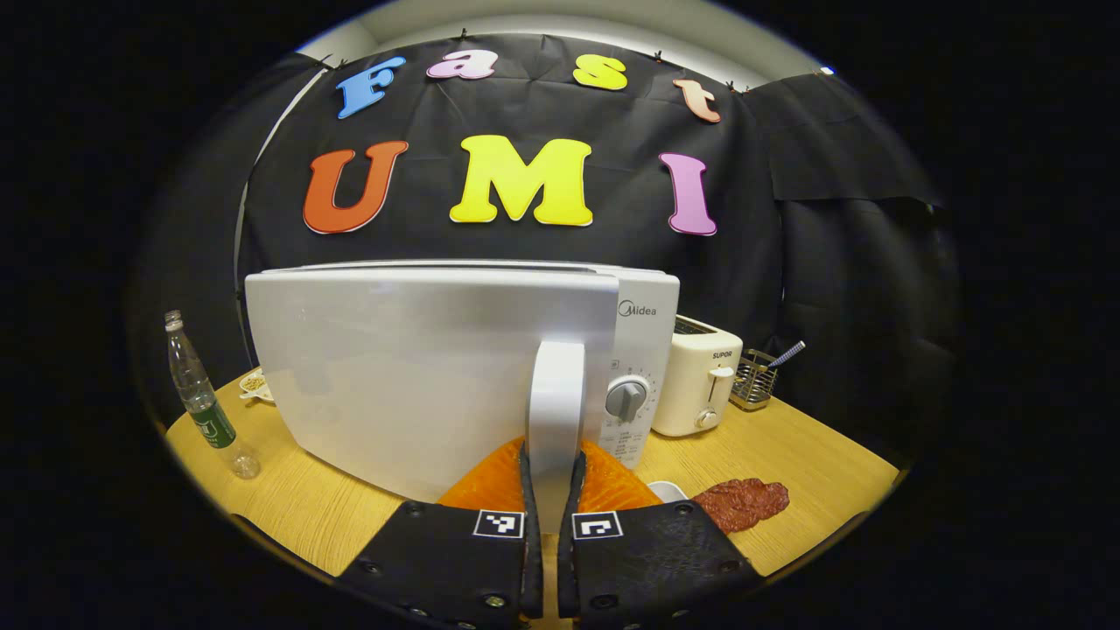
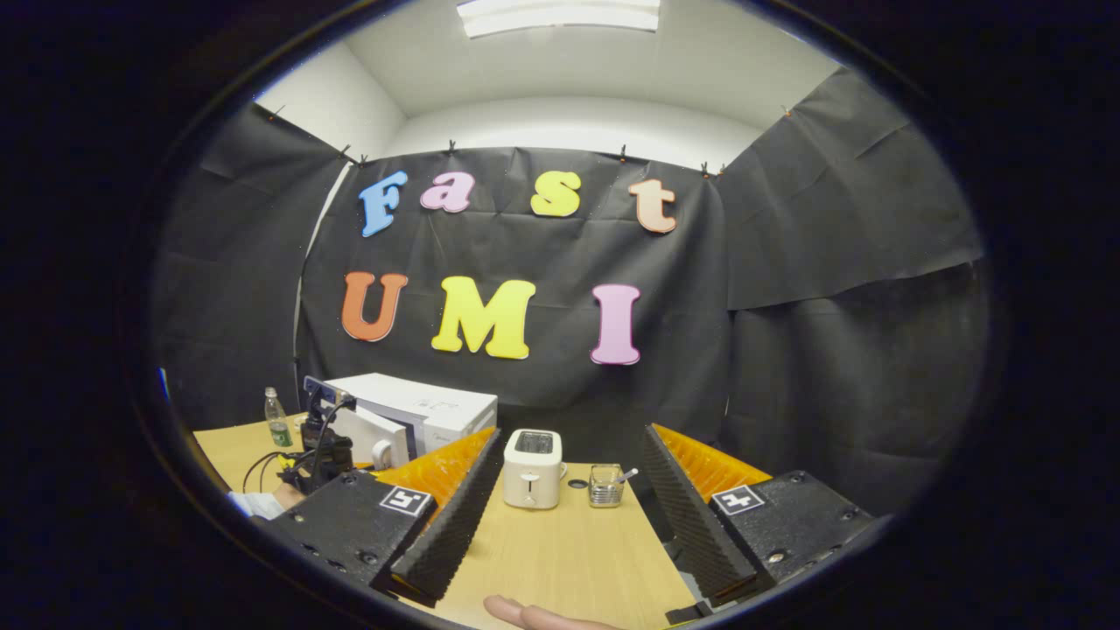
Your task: Open the microwave oven with the left hand, put the food in, and close the microwave oven.
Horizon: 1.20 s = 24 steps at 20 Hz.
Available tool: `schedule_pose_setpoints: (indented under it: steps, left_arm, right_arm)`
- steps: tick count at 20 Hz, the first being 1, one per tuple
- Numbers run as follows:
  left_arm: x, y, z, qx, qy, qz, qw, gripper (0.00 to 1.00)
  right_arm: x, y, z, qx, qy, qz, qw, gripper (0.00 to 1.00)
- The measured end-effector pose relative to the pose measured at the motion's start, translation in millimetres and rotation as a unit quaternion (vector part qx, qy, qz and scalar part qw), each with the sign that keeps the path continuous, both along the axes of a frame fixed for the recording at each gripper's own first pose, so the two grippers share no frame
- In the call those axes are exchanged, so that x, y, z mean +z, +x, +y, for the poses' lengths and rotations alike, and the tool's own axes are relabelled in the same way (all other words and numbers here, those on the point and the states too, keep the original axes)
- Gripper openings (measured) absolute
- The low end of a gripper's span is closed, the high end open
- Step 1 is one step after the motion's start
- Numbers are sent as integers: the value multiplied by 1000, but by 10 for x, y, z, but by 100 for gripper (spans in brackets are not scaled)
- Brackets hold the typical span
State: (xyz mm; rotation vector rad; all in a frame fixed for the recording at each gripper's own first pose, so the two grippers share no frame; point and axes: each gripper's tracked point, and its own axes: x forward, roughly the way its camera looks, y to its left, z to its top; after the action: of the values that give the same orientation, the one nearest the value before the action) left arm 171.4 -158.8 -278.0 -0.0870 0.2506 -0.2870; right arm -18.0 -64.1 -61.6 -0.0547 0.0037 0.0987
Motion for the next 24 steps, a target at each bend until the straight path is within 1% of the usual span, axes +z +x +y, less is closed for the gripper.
schedule_pose_setpoints:
  steps: [1, 2, 3, 4, 6, 7, 8, 9, 10, 11, 12, 13, 14, 16, 17, 19, 21, 24]
  left_arm:
    - [-11, -105, 36, -5, -2, 0, 1000, 8]
    - [2, -191, 95, -10, -5, -1, 1000, 8]
    - [-2, -261, 139, -15, -4, 1, 1000, 8]
    - [-1, -341, 199, -18, -1, -1, 1000, 8]
    - [-21, -496, 348, -19, 3, 2, 1000, 8]
    - [-5, -590, 421, -19, 0, 0, 1000, 14]
    - [8, -676, 504, -18, 1, -3, 1000, 15]
    - [-3, -777, 619, -14, 5, -5, 1000, 14]
    - [1, -867, 748, -7, 7, -7, 1000, 14]
    - [6, -989, 901, 0, 6, -10, 1000, 14]
    - [13, -1101, 1049, 8, 0, -8, 1000, 7]
    - [-8, -1247, 1191, 16, -2, -5, 1000, 22]
    - [-4, -1424, 1402, 29, 2, -2, 1000, 41]
    - [16, -1622, 1785, 64, 2, -13, 998, 79]
    - [133, -1769, 1938, 75, 1, -19, 997, 95]
    - [262, -1940, 2173, 97, 0, -31, 995, 93]
    - [401, -2052, 2275, 100, 1, -45, 994, 94]
    - [487, -2175, 2325, 92, -5, -45, 995, 93]
  right_arm:
    - [-2, -37, 46, 2, 2, 7, 1000, 100]
    - [5, -89, 100, 6, 3, 10, 1000, 100]
    - [38, -144, 157, 11, 1, 8, 1000, 92]
    - [83, -205, 205, 14, -2, 4, 1000, 100]
    - [120, -307, 283, 19, -9, -6, 1000, 100]
    - [131, -351, 338, 23, -14, -8, 1000, 100]
    - [138, -401, 395, 28, -19, -10, 999, 92]
    - [149, -444, 454, 34, -22, -13, 999, 92]
    - [164, -483, 505, 39, -26, -15, 999, 100]
    - [153, -528, 544, 44, -30, -17, 998, 100]
    - [145, -568, 579, 49, -34, -19, 998, 100]
    - [139, -595, 629, 54, -39, -21, 998, 95]
    - [147, -619, 683, 59, -42, -23, 997, 95]
    - [154, -666, 761, 66, -46, -28, 996, 95]
    - [155, -684, 797, 68, -47, -30, 996, 95]
    - [157, -677, 846, 67, -47, -31, 996, 95]
    - [148, -683, 886, 66, -43, -29, 996, 96]
    - [137, -680, 921, 65, -42, -26, 997, 96]
